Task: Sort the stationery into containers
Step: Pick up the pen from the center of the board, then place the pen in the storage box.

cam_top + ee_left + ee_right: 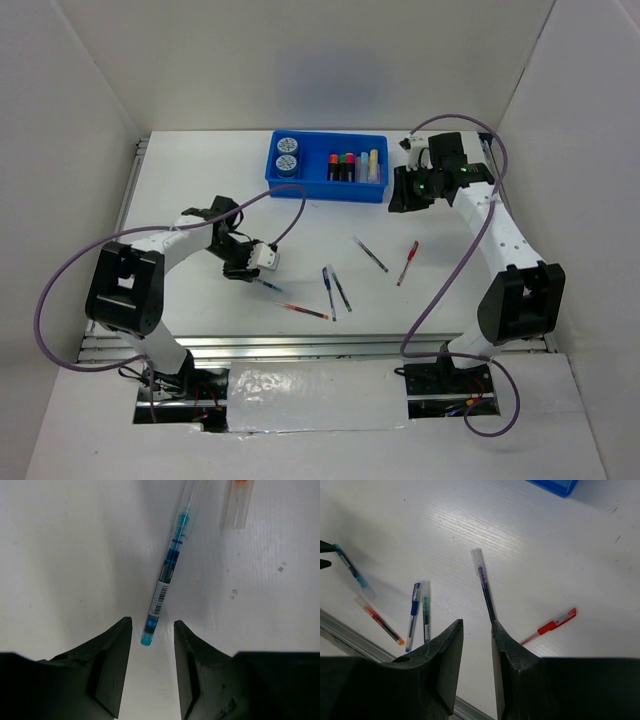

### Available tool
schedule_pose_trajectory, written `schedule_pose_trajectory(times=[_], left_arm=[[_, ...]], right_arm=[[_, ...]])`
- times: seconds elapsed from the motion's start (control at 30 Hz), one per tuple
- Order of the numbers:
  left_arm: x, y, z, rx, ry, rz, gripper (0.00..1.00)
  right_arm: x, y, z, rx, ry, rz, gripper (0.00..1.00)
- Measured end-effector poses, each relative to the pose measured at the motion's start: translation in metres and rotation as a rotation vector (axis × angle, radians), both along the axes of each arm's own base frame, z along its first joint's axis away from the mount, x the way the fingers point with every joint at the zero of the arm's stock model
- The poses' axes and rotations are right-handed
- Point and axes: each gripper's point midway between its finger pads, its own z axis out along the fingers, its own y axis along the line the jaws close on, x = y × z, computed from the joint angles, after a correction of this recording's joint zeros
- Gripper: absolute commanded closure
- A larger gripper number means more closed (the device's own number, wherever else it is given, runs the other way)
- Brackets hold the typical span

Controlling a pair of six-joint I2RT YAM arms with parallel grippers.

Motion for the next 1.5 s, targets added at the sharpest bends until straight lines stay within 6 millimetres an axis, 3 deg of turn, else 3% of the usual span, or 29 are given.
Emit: schedule_pose_trajectory(times=[0.37, 0.53, 0.7, 0.8, 0.9, 0.97, 1.2, 1.27, 1.37, 1.5], left_arm=[[0.006, -0.001, -0.025, 0.029, 0.003, -0.099, 0.55], [0.005, -0.002, -0.025, 0.037, -0.003, -0.117, 0.75], [0.005, 0.0, -0.024, 0.051, -0.011, -0.117, 0.87], [0.001, 0.003, -0.017, 0.06, -0.016, -0.111, 0.99], [0.001, 0.0, 0.006, 0.034, -0.036, -0.063, 1.0], [0.009, -0.007, 0.033, -0.003, -0.052, 0.009, 1.0], [0.081, -0.076, 0.162, -0.283, -0.118, 0.415, 1.0], [0.102, -0.092, 0.189, -0.373, -0.113, 0.58, 1.0], [0.141, -0.114, 0.213, -0.495, -0.073, 0.856, 1.0], [0.207, -0.139, 0.217, -0.627, -0.027, 1.141, 1.0]], right_arm=[[-0.005, -0.012, -0.007, 0.013, 0.043, -0.029, 0.64], [-0.006, -0.013, -0.007, 0.015, 0.048, -0.032, 0.63], [-0.005, -0.016, -0.007, 0.016, 0.049, -0.038, 0.63], [-0.006, -0.016, -0.007, 0.017, 0.049, -0.037, 0.64], [-0.006, -0.015, -0.006, 0.024, 0.05, -0.034, 0.64], [-0.006, -0.015, -0.005, 0.028, 0.046, -0.034, 0.64], [-0.01, -0.021, -0.004, 0.043, 0.048, -0.076, 0.66], [-0.009, -0.024, -0.004, 0.044, 0.048, -0.091, 0.66], [-0.008, -0.029, -0.004, 0.046, 0.051, -0.111, 0.66], [-0.008, -0.033, -0.01, 0.044, 0.061, -0.131, 0.67]])
